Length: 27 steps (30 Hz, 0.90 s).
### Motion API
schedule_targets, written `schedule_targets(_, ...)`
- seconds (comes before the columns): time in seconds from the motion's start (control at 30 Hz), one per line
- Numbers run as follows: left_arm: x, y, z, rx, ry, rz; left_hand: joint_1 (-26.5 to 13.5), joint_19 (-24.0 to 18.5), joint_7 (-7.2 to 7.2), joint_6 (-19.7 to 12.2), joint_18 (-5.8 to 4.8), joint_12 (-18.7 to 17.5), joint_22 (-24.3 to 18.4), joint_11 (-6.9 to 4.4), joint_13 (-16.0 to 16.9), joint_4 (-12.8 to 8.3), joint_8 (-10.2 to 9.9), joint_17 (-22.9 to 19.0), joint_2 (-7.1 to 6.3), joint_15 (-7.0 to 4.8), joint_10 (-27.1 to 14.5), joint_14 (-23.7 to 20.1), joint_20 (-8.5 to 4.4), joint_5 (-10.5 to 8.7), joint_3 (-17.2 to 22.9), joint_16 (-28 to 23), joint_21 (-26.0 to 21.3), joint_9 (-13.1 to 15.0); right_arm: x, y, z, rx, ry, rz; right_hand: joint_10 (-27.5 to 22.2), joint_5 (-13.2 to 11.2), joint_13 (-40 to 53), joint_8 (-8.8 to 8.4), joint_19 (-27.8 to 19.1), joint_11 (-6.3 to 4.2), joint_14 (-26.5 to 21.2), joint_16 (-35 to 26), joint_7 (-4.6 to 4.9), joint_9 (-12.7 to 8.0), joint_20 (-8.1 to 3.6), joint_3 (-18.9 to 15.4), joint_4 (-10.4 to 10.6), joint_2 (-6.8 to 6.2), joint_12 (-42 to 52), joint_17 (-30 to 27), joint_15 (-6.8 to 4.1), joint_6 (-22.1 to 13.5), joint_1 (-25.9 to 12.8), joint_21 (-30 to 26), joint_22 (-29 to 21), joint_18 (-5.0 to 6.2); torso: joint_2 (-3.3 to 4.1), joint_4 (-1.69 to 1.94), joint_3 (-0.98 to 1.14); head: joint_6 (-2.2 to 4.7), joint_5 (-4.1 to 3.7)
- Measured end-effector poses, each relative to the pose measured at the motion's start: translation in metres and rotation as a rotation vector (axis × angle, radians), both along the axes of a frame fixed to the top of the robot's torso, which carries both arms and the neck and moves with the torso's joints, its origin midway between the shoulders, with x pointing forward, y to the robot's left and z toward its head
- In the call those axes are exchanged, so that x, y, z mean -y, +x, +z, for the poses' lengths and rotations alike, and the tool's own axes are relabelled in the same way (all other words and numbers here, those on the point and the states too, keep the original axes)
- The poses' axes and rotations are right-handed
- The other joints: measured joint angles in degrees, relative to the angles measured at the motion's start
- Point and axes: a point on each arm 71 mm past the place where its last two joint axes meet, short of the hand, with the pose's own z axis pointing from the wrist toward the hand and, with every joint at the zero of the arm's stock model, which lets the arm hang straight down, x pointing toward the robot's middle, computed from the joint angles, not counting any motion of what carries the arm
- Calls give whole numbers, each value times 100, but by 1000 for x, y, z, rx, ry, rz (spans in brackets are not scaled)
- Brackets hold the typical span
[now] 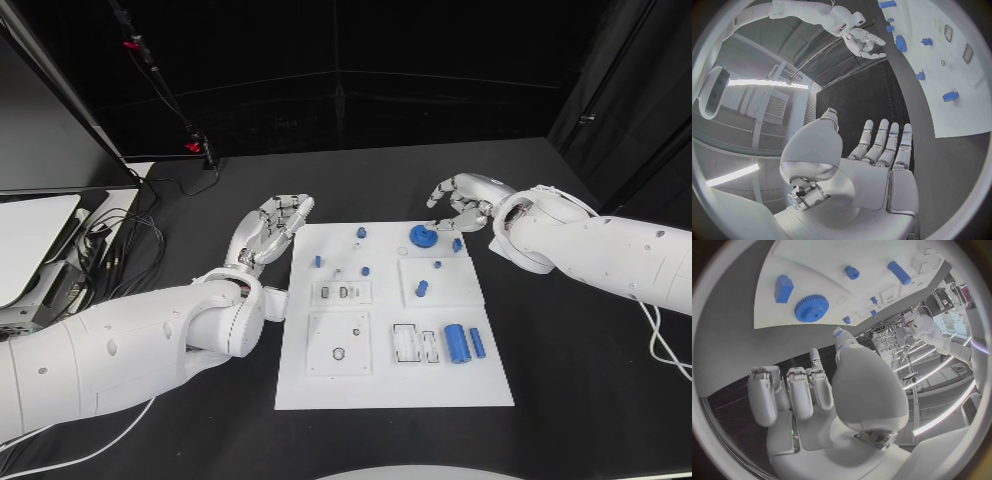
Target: Assemble the parts on the task board
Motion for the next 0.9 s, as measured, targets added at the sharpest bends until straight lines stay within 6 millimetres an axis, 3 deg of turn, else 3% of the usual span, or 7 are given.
schedule_targets(0.3, -1, 0, 0, 0, 1, 1, 23, 0, 0, 0, 0, 0, 0, 0, 0, 0, 0, 0, 23, 0, 0, 0, 0, 0, 0, 0, 0, 0, -5, 3, -10, -50, -70, -11, 0, 43, 0, 35, 0, 0, 0, 0, 0, -1, 0, 72, -12, -64, 0, 0, 0, 0, 53, 0, -1, 1, -3, 2, 1, -8, 9)
schedule_targets(0.57, -1, 0, 0, -1, 1, 2, 23, 0, 0, 0, 0, 0, 0, 0, 0, 0, 0, 0, 23, 0, 0, 0, 0, 0, 0, 0, 0, 0, -11, 7, -15, -65, -102, -18, 0, 43, -1, 62, 0, -1, 0, 0, 0, 5, 0, 162, -23, -68, 0, -1, 0, 0, 110, 0, -1, 1, -3, 1, 0, -16, 0)
schedule_targets(0.73, -1, 0, -1, -1, 1, 2, 23, 0, 0, 0, 0, 0, 0, 0, 0, 0, 0, 0, 23, 0, 0, 0, 0, 0, 0, 0, 0, 0, -15, 8, -17, -72, -118, -22, 0, 11, -1, 62, 0, -1, 0, 0, 19, 5, 0, 250, -34, 0, 0, -1, 0, 19, 175, 0, -1, 1, -3, 1, 0, -26, 2)
schedule_targets(0.9, -1, 0, -1, -1, 1, 2, 23, 0, 0, 0, -1, 0, 0, 0, 0, 0, 0, 0, 23, 0, 0, 0, 0, 0, 0, 0, 0, 0, -17, 9, -18, -77, -130, -29, 0, -53, -1, 62, 0, -1, -21, 0, 19, 5, 0, 250, -33, -31, 0, -1, -22, 19, 205, 0, -1, 2, -2, 1, 0, -21, -13)
